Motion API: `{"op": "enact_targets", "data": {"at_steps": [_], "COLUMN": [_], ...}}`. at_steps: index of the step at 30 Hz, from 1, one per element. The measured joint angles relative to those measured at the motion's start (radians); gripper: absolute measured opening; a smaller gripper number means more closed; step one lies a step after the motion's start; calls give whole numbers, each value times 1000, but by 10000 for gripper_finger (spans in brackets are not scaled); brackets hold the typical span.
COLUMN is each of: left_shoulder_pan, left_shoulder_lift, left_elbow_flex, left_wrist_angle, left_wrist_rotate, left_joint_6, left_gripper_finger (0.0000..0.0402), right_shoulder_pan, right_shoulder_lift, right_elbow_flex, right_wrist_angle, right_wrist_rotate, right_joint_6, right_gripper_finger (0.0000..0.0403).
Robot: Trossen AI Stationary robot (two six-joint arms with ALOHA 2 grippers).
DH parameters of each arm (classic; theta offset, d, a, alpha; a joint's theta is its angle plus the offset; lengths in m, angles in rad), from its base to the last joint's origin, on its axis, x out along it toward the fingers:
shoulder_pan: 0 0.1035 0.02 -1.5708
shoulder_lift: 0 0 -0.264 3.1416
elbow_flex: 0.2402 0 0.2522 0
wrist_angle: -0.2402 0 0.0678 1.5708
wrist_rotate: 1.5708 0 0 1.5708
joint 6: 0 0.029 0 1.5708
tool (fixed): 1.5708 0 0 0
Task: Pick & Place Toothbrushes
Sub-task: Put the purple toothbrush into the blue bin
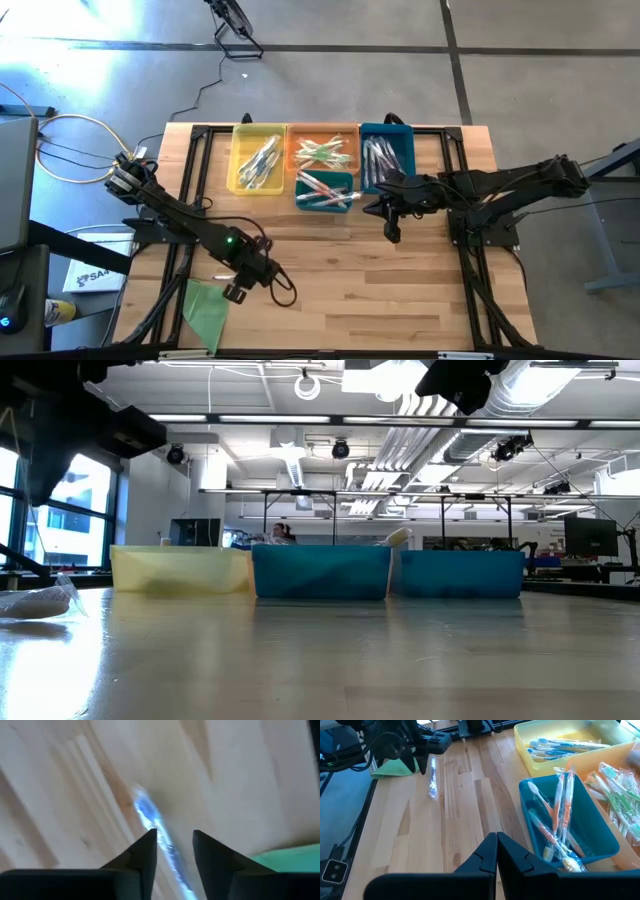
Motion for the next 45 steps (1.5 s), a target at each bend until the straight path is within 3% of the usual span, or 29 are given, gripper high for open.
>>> {"op": "enact_targets", "data": {"at_steps": [3,8,21,37,45], "left_shoulder_pan": [0,0,0,-26,-111], "left_shoulder_lift": [0,8,8,8,6], "left_elbow_flex": [0,-2,-170,-251,-305], "left_wrist_angle": [-30,-88,75,152,178], "left_wrist_rotate": [53,58,133,153,92], "left_joint_6": [-61,-164,-308,-365,-514], "left_gripper_finger": [138,143,143,143,143], "right_shoulder_pan": [0,0,0,0,0], "right_shoulder_lift": [0,0,0,0,0], "right_elbow_flex": [0,0,0,0,0], "right_wrist_angle": [0,0,-5,-5,-5], "right_wrist_rotate": [0,0,0,0,6], "right_joint_6": [0,0,0,0,0], "right_gripper_finger": [2,2,2,2,2]}}
